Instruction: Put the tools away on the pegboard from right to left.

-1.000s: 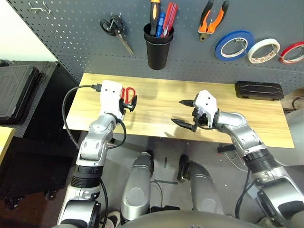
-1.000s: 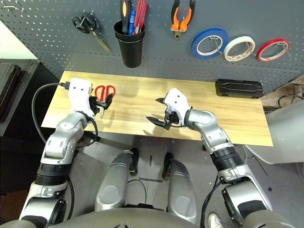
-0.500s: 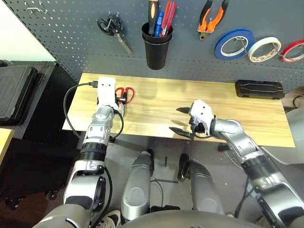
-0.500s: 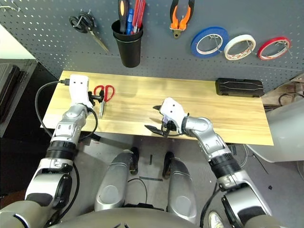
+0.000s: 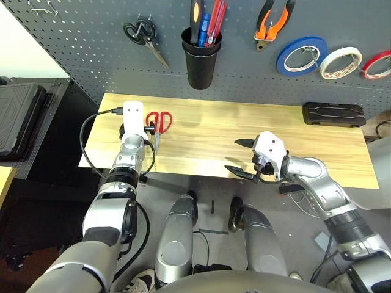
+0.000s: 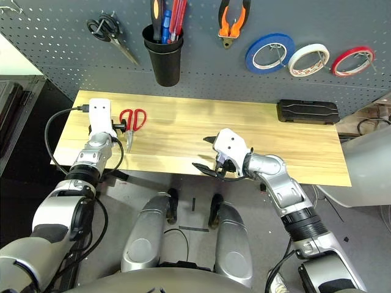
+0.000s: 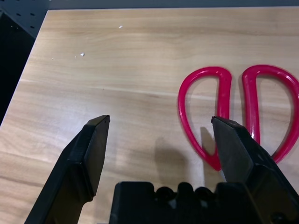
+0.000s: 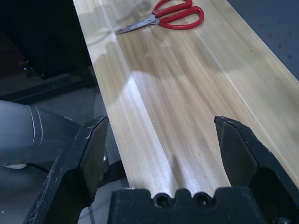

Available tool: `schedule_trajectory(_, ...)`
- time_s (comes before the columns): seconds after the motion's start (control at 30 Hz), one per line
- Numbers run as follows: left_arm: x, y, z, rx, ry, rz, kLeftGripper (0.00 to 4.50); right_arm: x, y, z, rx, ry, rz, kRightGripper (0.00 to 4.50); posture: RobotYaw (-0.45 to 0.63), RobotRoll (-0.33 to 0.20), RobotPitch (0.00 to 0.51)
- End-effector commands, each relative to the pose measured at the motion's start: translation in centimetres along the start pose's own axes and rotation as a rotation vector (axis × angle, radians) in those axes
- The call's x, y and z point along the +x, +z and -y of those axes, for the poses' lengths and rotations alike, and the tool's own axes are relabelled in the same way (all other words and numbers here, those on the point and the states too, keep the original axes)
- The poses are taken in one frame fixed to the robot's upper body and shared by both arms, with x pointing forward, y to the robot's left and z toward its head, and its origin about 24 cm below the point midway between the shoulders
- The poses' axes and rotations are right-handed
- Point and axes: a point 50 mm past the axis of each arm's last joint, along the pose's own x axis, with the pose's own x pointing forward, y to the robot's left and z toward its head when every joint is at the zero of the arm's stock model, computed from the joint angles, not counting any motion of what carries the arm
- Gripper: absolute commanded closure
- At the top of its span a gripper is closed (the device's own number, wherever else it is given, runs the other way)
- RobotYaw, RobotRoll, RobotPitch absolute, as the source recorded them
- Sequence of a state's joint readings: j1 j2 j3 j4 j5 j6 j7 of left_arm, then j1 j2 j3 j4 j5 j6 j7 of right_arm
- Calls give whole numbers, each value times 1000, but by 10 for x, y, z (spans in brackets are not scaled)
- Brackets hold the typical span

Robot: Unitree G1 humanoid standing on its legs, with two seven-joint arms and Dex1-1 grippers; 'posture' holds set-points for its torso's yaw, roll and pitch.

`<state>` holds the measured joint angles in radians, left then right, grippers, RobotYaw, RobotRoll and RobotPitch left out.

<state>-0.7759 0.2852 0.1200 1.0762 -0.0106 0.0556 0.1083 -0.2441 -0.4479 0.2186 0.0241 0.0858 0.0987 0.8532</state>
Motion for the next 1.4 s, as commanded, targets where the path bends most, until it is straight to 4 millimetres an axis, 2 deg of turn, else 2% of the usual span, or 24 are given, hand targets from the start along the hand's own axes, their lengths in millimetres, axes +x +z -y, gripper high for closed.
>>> schedule_trajectory(0.03, 0, -10, 3, 13, -2, -38, 47, -5, 0, -1, 17, -15, -1, 0, 125, 0, 336)
schedule_trajectory(0.63, -1, -28, 3, 10, 11, -154, 47, -9, 9, 4, -7, -49, 10, 0, 107, 0, 323)
schedule_trajectory(0.93, -7, -47, 22, 30, -92, -242, 47, -12, 11, 10, -18, -64, 7, 0, 104, 0, 321)
schedule_trajectory(1.2, -21, -65, 49, 20, -174, -296, 47, -12, 10, 18, -29, -82, 1, 0, 123, 0, 322)
schedule_trajectory(1.4, -30, -68, 58, 27, -198, -304, 47, -10, 9, 22, -39, -79, 1, 0, 139, 0, 322)
